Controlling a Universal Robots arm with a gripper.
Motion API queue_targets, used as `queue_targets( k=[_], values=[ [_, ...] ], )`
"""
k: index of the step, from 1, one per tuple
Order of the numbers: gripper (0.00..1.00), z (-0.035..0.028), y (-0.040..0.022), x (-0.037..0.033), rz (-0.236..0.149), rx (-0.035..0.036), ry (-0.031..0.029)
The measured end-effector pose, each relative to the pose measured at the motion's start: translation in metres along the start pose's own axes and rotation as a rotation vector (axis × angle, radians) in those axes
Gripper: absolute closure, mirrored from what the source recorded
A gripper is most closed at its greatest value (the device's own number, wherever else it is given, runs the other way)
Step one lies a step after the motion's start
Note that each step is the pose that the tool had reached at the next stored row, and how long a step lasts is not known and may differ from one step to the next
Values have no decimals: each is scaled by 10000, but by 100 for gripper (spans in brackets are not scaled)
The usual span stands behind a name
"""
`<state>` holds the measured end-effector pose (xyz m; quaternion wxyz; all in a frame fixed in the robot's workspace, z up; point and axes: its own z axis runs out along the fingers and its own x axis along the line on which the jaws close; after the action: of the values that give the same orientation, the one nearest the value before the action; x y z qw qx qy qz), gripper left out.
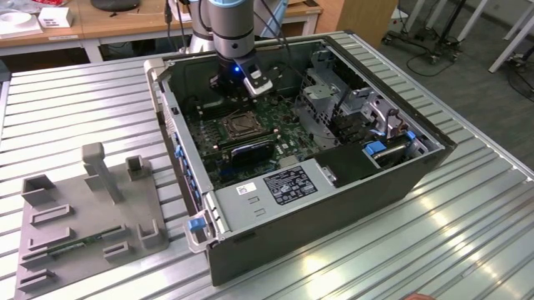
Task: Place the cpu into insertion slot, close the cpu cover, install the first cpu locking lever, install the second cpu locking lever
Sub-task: 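Install the first cpu locking lever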
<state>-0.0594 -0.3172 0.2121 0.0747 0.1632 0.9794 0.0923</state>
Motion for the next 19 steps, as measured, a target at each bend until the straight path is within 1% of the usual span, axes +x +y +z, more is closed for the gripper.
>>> queue_targets(
  k=[10,15,17,19],
  values=[
    [90,-6,23,13,5,-1,-9],
    [90,-5,24,16,5,-4,-14],
    [90,-1,24,16,3,-10,-28],
    [90,8,22,18,-1,-21,-58]
  ],
)
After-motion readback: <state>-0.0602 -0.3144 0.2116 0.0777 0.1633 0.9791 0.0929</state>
